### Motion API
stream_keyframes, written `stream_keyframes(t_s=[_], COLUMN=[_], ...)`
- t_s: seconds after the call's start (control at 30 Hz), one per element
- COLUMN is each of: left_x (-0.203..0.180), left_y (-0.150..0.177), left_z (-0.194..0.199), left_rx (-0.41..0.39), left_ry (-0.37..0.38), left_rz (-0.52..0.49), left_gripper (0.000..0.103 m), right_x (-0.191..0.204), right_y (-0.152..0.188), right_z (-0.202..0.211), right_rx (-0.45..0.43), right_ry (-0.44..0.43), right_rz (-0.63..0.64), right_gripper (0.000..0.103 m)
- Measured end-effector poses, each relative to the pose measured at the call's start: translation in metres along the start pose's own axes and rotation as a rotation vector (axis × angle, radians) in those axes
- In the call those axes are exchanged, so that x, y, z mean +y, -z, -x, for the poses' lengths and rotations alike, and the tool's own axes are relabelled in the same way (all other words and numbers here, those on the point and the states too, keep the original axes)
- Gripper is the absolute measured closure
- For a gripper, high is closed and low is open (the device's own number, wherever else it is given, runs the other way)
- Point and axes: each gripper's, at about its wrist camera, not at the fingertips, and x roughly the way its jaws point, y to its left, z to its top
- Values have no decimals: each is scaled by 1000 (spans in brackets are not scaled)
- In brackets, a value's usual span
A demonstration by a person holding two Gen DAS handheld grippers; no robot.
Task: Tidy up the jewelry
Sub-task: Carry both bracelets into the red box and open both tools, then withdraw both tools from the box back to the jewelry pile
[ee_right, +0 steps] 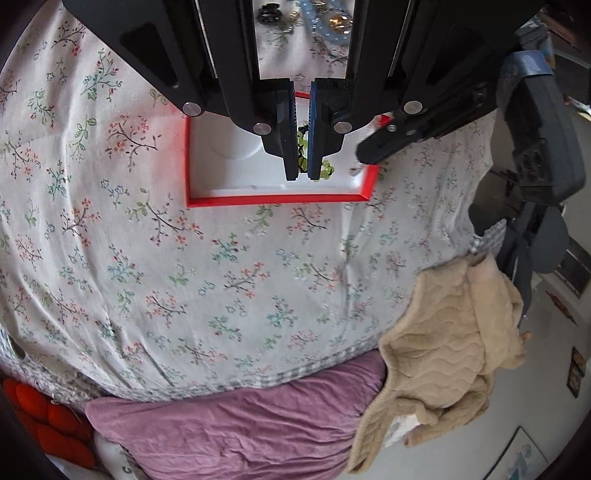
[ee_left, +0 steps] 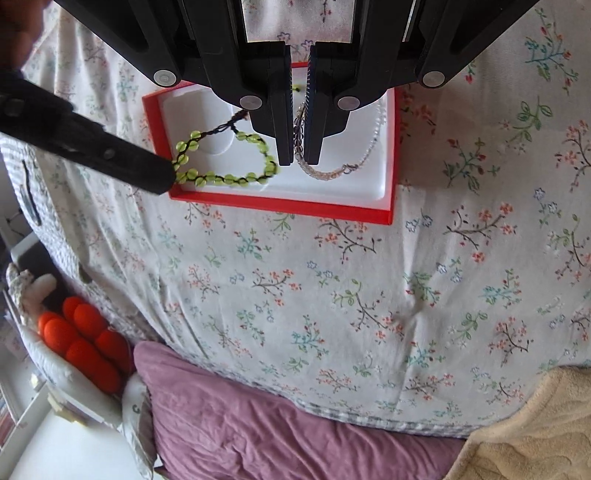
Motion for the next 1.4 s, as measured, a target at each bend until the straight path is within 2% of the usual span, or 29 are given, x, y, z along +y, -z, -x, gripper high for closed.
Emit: stream_keyframes(t_s=[0.13, 0.33, 0.47, 0.53, 0.6, 0.87, 1.0, 1.2, 1.4], left_x=[-6, -16, -15, -15, -13, -10, -9, -4, 8], left_y=[2, 4, 4, 6, 9, 27, 39, 58, 81], left_z=[-7, -12, -5, 1, 6, 29, 39, 53, 53], left_rx=[17, 37, 30, 24, 26, 53, 75, 98, 132], left_ry=[5, 0, -32, -53, -71, -167, -203, -250, -258], left_rz=[-9, -27, -31, -35, -39, -66, -74, -97, -88], left_gripper=[103, 100, 76, 71, 66, 41, 25, 11, 10], right_x=[-27, -42, -42, -42, -40, -36, -37, -40, -37], right_y=[3, 4, 4, 6, 9, 32, 47, 68, 92], right_z=[-7, -4, 0, 5, 11, 37, 50, 58, 53], right_rx=[17, 24, 41, 38, 35, 48, 52, 76, 134], right_ry=[65, 66, 67, 76, 76, 98, 119, 131, 129], right_rz=[-30, -51, -37, -25, -14, 26, 38, 46, 67], right_gripper=[98, 96, 93, 75, 64, 60, 51, 38, 36])
